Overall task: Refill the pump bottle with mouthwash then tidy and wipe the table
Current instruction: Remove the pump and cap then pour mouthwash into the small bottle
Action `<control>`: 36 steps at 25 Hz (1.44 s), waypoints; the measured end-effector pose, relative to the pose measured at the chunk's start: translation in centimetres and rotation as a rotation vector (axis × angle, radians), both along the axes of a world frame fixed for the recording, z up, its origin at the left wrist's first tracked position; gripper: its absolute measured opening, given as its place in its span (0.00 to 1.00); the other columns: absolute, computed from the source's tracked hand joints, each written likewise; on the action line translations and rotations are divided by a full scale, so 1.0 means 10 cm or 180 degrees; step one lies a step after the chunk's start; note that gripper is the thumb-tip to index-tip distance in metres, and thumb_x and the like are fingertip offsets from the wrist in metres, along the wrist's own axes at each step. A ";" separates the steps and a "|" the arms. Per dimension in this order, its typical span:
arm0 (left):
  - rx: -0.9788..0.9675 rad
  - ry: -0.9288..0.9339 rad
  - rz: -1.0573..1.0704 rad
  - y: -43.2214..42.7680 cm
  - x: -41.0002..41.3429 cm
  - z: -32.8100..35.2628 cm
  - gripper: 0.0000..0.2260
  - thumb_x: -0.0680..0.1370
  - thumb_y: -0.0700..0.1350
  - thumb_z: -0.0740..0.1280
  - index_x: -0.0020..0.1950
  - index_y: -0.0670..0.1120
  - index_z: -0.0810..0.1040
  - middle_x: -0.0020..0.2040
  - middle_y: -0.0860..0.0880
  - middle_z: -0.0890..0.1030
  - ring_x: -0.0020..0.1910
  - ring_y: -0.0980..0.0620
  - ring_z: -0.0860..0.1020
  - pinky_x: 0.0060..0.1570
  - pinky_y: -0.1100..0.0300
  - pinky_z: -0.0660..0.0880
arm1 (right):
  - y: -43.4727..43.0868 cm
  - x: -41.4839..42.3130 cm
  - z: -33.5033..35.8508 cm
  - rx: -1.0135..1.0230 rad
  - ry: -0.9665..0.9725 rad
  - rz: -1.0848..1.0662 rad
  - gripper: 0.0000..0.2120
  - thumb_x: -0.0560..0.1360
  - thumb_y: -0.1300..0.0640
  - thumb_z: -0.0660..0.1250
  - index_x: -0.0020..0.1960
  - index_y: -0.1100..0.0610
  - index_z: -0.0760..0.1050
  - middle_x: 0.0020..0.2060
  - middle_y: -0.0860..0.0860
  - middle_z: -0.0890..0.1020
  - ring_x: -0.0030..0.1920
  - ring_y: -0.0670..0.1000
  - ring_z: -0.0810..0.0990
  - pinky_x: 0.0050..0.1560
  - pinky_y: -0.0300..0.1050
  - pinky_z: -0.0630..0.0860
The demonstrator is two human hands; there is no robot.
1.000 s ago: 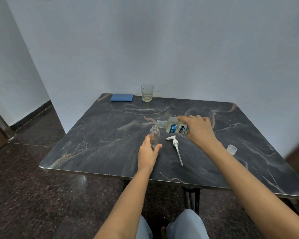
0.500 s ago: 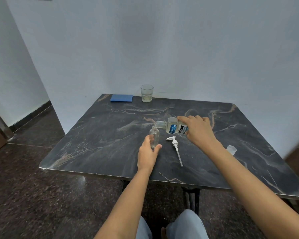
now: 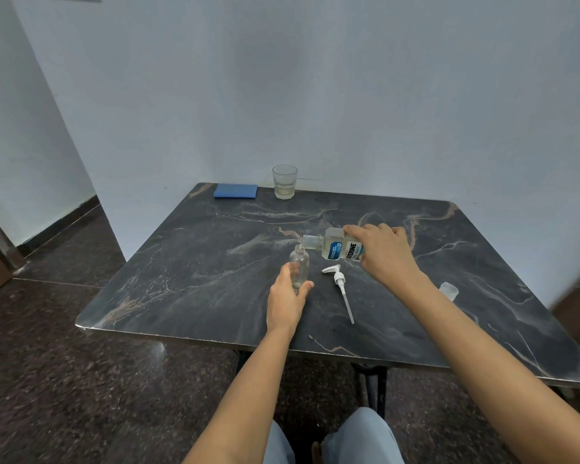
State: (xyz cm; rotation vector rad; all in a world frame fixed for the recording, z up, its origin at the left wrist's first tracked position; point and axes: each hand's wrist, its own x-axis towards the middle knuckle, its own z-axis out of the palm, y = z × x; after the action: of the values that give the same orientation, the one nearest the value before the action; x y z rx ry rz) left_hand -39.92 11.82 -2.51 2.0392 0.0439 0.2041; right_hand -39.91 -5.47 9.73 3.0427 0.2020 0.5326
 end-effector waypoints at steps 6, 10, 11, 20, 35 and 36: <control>-0.0027 -0.0019 -0.0026 0.00 0.00 0.00 0.19 0.77 0.49 0.69 0.66 0.50 0.70 0.63 0.50 0.77 0.61 0.50 0.76 0.60 0.54 0.72 | 0.00 0.01 0.01 -0.0054 -0.0019 -0.0006 0.25 0.76 0.55 0.67 0.70 0.44 0.65 0.58 0.49 0.79 0.57 0.54 0.75 0.57 0.52 0.65; -0.0061 -0.0043 -0.0021 0.00 -0.01 0.00 0.19 0.76 0.49 0.70 0.65 0.50 0.70 0.61 0.50 0.78 0.59 0.50 0.76 0.61 0.53 0.73 | 0.01 0.00 0.03 -0.0063 0.0002 -0.0004 0.25 0.76 0.55 0.67 0.70 0.44 0.65 0.59 0.49 0.78 0.57 0.54 0.75 0.57 0.52 0.65; -0.0060 -0.0042 -0.0023 0.00 -0.02 0.00 0.19 0.76 0.49 0.70 0.65 0.50 0.70 0.61 0.50 0.78 0.59 0.50 0.76 0.61 0.52 0.73 | 0.01 0.01 0.03 -0.0071 -0.0004 -0.0007 0.25 0.76 0.56 0.67 0.70 0.44 0.65 0.58 0.49 0.79 0.57 0.54 0.75 0.57 0.52 0.65; -0.0033 -0.0077 -0.0014 0.00 -0.02 0.01 0.16 0.76 0.49 0.70 0.61 0.50 0.71 0.55 0.51 0.79 0.54 0.50 0.77 0.57 0.50 0.74 | 0.01 0.01 0.02 -0.0066 -0.0039 -0.0017 0.25 0.76 0.56 0.67 0.70 0.44 0.65 0.58 0.49 0.79 0.56 0.54 0.75 0.55 0.51 0.65; -0.0020 -0.0064 -0.0026 0.00 -0.04 0.03 0.19 0.77 0.49 0.69 0.66 0.50 0.70 0.60 0.50 0.78 0.58 0.49 0.76 0.59 0.54 0.73 | 0.03 0.01 0.03 -0.0122 -0.0019 -0.0034 0.25 0.75 0.56 0.67 0.70 0.44 0.65 0.58 0.49 0.79 0.56 0.55 0.75 0.57 0.52 0.65; -0.0024 -0.0076 -0.0029 0.00 -0.03 0.03 0.19 0.77 0.49 0.70 0.66 0.50 0.70 0.60 0.50 0.78 0.58 0.49 0.76 0.59 0.53 0.74 | 0.02 0.01 0.03 -0.0110 -0.0010 -0.0037 0.25 0.75 0.56 0.67 0.70 0.43 0.65 0.58 0.49 0.79 0.56 0.55 0.75 0.57 0.52 0.65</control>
State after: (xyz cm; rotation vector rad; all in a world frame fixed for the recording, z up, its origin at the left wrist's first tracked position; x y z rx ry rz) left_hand -40.26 11.86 -2.23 2.0287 0.0204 0.2220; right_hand -39.80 -5.22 10.06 3.0074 0.1914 0.5273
